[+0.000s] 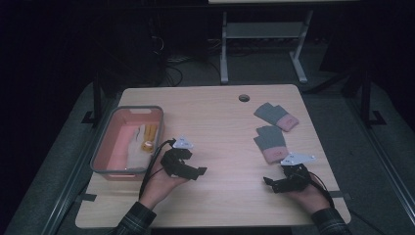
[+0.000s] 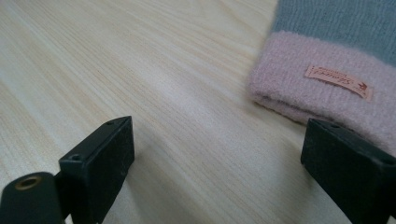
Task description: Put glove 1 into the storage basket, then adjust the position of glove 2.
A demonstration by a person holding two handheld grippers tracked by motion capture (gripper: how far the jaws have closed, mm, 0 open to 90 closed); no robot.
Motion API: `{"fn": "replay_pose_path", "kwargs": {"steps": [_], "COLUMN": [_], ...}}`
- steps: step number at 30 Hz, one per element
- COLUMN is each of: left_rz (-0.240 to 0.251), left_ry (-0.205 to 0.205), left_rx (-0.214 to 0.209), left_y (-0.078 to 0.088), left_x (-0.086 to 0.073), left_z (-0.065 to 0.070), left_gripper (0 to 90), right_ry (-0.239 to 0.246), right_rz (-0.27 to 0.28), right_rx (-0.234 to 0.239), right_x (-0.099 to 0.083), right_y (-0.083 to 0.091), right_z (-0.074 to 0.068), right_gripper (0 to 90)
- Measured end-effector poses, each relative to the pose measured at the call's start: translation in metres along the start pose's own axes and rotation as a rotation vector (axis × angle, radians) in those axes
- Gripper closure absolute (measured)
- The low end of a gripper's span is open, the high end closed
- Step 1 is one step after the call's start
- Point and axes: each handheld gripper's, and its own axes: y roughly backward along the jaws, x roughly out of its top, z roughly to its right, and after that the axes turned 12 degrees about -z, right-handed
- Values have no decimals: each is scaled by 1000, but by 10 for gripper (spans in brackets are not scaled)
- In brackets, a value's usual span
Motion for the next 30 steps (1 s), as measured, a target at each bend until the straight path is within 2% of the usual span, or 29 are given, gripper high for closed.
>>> {"fn": "replay_pose_path", "kwargs": {"steps": [4,8,9,11,12,13,14,15,17,20,21,22,23,24,26,27,28,29,30], "left_rz": [-13,-9,-24,-31,-42,-42,-40,-37,-26,-7,-7,19,19,38,50,60,57,57,56], "left_ry": [-36,-40,-53,-53,-53,-58,-75,-81,-75,-104,-104,-122,-122,-163,-165,-166,-170,-169,-169], "left_rx": [29,38,39,45,38,39,54,50,34,29,29,36,36,47,45,44,44,45,45], "left_y": [-17,-25,-31,-35,-37,-39,-40,-41,-43,-43,-43,-44,-44,-44,-44,-44,-44,-43,-43], "left_x": [-13,-20,-25,-27,-28,-29,-30,-31,-33,-37,-37,-41,-41,-46,-48,-49,-50,-51,-51], "left_z": [3,1,2,3,3,3,2,2,-1,-3,-3,-2,-2,-3,-3,-3,-3,-3,-3], "left_gripper": [192,192,191,177,175,173,173,172,160,139,136,136,136,137,137,137,137,137,137], "right_ry": [-1,-1,0,0,-10,-9,-9,-7,-13,-16,-16,-12,-16,-12,-19,-19,-31,-31,-36], "right_rz": [-1,-1,-7,-17,-35,-29,-29,-28,-28,-4,-4,19,26,34,44,44,44,44,47], "right_rx": [6,5,5,4,-5,-10,-10,-17,-11,-5,-5,2,0,-3,3,3,-2,-2,-8], "right_x": [0,0,0,1,2,2,2,3,3,6,6,8,8,10,14,14,19,19,23], "right_y": [0,0,1,2,3,4,4,5,9,16,16,21,22,24,27,27,30,30,30], "right_z": [0,0,1,1,1,2,2,2,2,3,3,6,7,9,14,14,19,19,22], "right_gripper": [93,93,94,96,149,175,175,180,231,318,318,421,454,502,597,597,715,715,774]}}
